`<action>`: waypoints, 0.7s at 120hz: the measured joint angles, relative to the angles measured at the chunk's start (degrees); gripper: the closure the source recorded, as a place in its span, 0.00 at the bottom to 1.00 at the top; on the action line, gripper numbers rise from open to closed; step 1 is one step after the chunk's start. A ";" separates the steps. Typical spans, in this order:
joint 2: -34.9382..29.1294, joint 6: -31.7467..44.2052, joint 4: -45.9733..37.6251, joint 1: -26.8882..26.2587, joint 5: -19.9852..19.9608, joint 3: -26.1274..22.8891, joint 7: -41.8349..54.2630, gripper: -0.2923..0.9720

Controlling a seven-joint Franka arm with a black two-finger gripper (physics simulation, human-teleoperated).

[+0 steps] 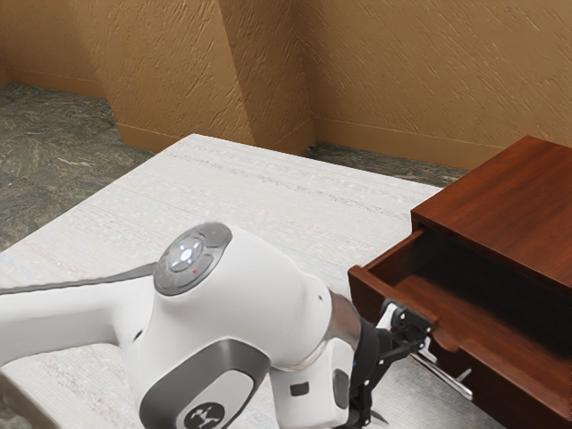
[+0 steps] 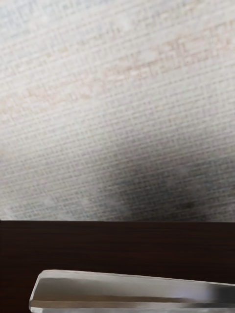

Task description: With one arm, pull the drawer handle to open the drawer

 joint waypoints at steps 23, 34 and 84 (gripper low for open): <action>-2.32 0.03 -2.02 0.01 -0.05 -0.66 -0.77 0.25; -3.50 0.04 -3.10 0.01 -0.09 -1.14 -1.24 0.24; -8.50 -0.24 -7.81 -0.01 0.04 -1.89 -3.29 0.24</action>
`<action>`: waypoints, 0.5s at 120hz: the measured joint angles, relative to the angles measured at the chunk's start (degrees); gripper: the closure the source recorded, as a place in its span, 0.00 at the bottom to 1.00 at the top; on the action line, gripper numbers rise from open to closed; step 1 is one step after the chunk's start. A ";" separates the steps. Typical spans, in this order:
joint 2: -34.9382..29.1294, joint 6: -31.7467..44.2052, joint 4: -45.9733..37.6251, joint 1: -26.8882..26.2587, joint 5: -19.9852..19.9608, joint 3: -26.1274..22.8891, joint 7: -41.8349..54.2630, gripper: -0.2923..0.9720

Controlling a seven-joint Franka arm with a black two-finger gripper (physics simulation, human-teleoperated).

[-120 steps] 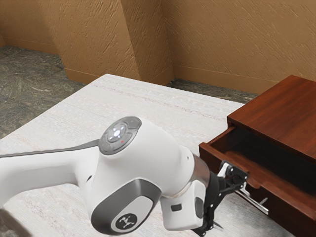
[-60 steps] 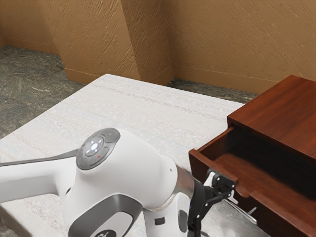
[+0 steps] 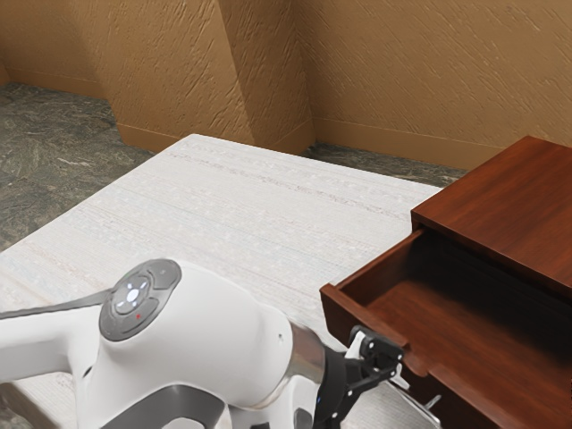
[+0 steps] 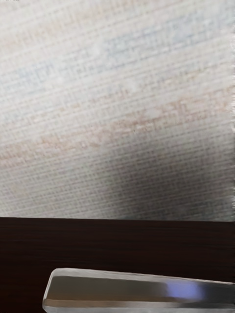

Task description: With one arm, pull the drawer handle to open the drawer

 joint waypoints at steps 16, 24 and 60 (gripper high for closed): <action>-2.12 -0.11 -1.77 -0.03 0.13 -0.08 -0.62 0.26; -2.88 -0.18 -2.24 -0.02 0.10 -0.27 -0.91 0.27; -4.49 -0.21 -3.54 0.04 -0.28 -1.56 -2.43 0.27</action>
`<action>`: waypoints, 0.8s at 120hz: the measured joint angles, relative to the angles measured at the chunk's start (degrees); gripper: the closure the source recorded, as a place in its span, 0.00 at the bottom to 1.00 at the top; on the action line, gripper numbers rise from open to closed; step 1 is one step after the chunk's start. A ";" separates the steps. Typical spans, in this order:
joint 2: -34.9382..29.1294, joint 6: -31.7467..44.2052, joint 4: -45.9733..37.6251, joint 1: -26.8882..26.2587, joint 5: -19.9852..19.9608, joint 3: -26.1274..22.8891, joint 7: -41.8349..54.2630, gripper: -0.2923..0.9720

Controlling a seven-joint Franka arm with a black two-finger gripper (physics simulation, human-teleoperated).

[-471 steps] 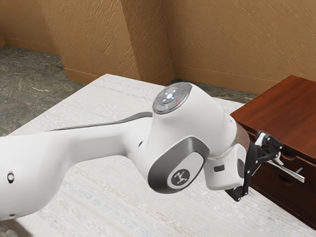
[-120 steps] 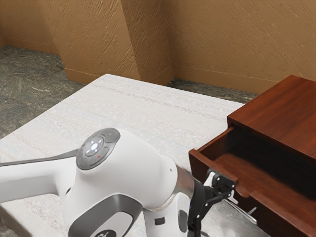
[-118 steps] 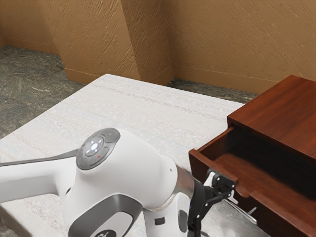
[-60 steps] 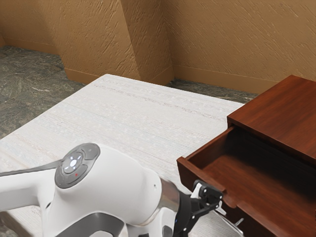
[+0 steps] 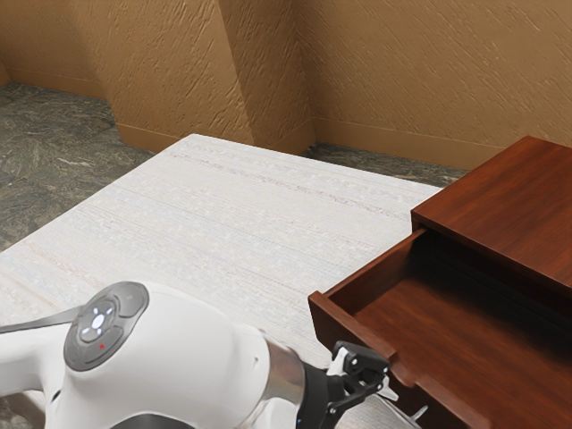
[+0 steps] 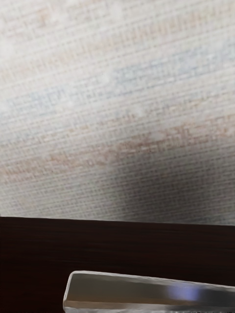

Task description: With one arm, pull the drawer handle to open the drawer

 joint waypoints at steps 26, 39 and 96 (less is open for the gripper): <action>-0.67 0.24 0.27 0.00 0.15 0.00 -0.87 0.35; -1.36 0.29 0.45 -0.02 0.07 0.00 -1.16 0.36; -5.52 -16.75 11.16 4.62 0.38 0.82 -9.79 0.25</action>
